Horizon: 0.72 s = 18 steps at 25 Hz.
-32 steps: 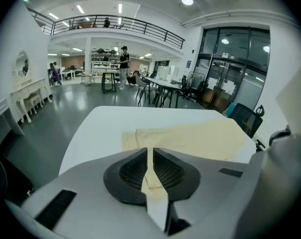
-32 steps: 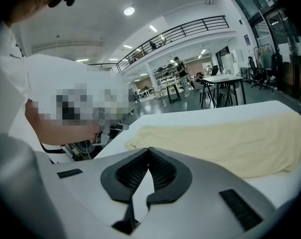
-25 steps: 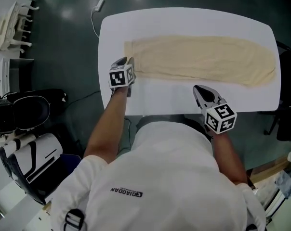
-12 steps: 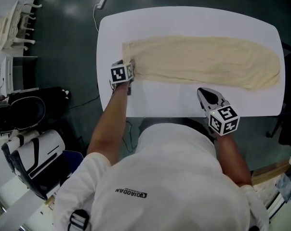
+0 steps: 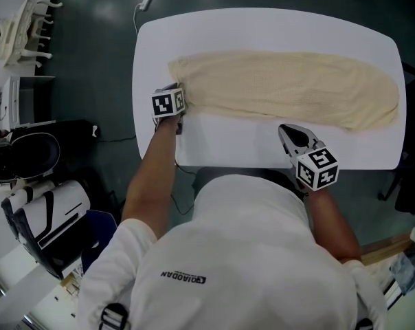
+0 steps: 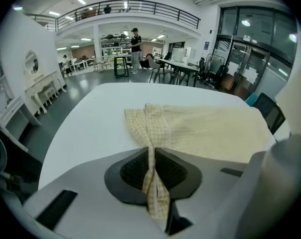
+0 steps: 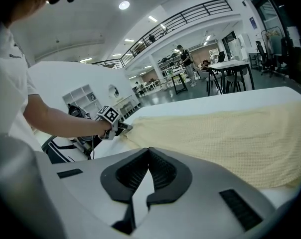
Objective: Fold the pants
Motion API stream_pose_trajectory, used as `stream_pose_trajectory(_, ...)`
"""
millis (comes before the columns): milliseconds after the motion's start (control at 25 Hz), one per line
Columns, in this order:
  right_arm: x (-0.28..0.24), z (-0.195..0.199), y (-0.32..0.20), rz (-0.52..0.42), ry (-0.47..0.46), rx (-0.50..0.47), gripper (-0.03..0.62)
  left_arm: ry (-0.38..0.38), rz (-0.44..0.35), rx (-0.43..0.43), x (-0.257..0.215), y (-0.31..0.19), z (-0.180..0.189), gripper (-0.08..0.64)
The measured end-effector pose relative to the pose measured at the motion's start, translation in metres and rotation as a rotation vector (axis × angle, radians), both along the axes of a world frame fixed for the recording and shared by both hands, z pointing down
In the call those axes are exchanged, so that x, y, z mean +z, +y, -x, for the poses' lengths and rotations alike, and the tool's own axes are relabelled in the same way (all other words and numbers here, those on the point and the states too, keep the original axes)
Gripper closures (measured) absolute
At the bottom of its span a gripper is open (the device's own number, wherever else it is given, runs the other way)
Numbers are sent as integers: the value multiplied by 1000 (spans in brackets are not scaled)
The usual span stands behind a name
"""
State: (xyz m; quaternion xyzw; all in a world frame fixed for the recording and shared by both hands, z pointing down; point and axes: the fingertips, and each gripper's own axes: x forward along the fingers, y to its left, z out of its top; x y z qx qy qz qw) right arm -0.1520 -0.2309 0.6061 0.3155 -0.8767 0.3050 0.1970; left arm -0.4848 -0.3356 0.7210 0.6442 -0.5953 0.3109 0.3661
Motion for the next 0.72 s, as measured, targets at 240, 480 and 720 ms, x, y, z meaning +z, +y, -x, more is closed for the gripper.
stream_pose_trajectory(240, -1, -7, -10, 1, -10, 42, 574, 122, -44, -87, -26, 9, 0, 499)
stream_pose_trajectory(480, -29, -9, -1, -41, -21, 123, 574, 191, -122, -7, -79, 11, -12, 500)
stream_pose_trajectory(720, -69, -12, 51, -108, -19, 218, 574, 329, -204, 80, -134, 25, -36, 500)
